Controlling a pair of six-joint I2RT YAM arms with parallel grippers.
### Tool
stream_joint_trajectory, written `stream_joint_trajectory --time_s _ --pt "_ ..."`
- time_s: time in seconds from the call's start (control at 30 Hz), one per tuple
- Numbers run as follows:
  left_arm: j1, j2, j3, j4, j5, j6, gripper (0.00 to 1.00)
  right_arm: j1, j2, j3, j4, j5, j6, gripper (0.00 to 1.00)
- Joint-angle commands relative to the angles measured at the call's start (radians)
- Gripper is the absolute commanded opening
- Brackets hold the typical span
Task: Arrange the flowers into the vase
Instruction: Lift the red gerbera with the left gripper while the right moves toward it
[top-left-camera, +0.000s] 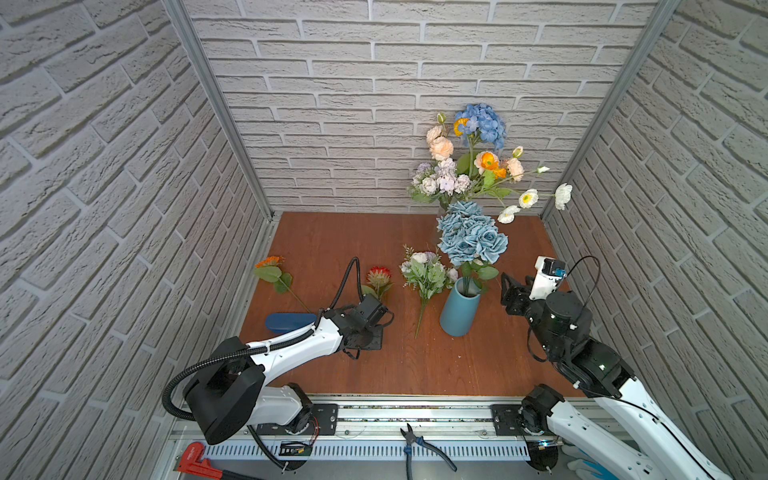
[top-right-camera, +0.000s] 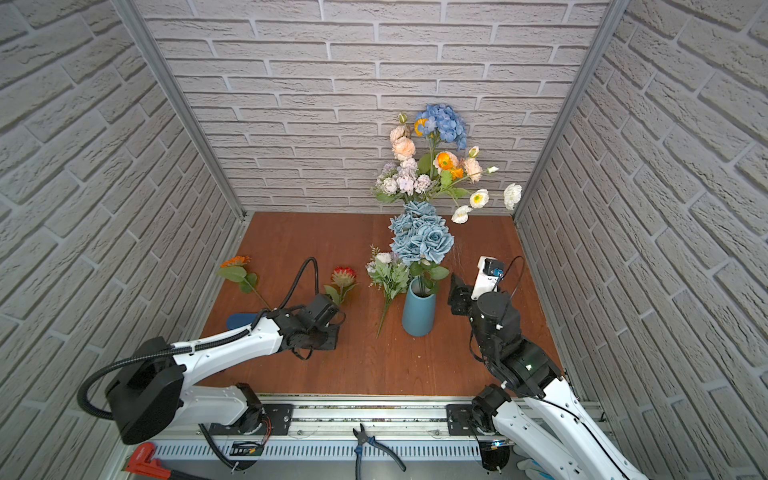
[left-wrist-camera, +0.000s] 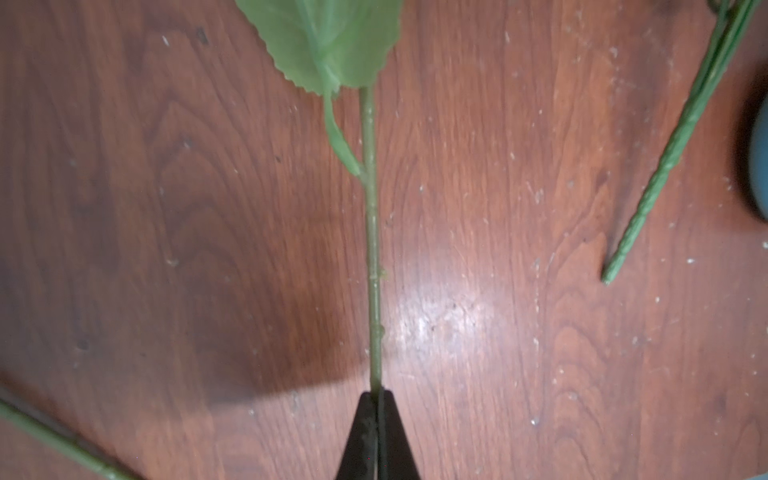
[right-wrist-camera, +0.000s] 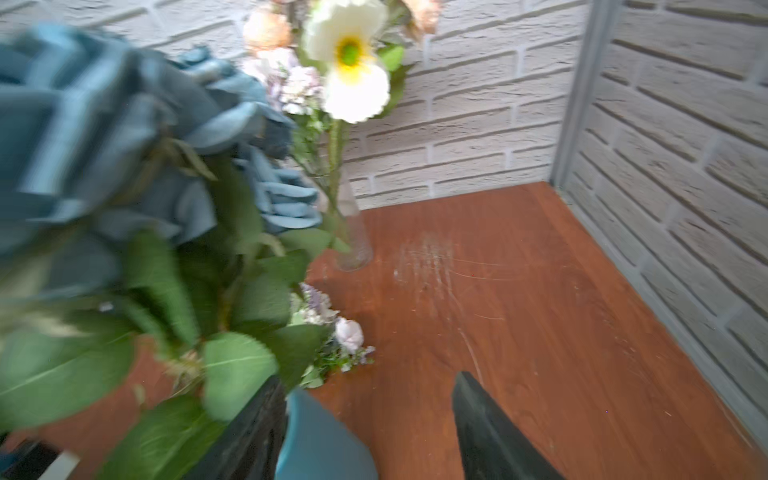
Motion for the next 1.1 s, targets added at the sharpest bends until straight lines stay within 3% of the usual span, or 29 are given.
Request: stream_joint_trajectory --time_s 0.0,0.2,0.33,0.5,0.7,0.9,1.07 --pt "0.027 0.011 0.023 0.061 -0.013 0.036 0.00 -0.003 -0.017 0.049 -0.038 -0.313 -0.060 0.63" --pt "0.073 0.009 0.044 0.132 -0.003 0.049 0.00 0.000 0.031 0.089 -0.014 -0.656 0.021 0.59" --pt "0.081 0.001 0.034 0.163 0.013 0.040 0.00 0.044 0.104 0.046 0.112 -0.781 0.144 0.46" --pt "0.092 -0.026 -0.016 0.192 0.021 0.009 0.00 0.214 0.202 0.003 0.226 -0.677 0.168 0.43" --pt "0.108 -0.054 -0.077 0.247 0.030 -0.036 0.00 0.366 0.445 0.033 0.321 -0.588 0.193 0.41" --pt "0.111 -0.079 -0.120 0.274 0.033 -0.055 0.00 0.381 0.698 0.055 0.407 -0.468 0.367 0.37" --pt "0.117 -0.108 -0.157 0.285 0.032 -0.075 0.00 0.381 0.899 0.143 0.459 -0.468 0.433 0.35"
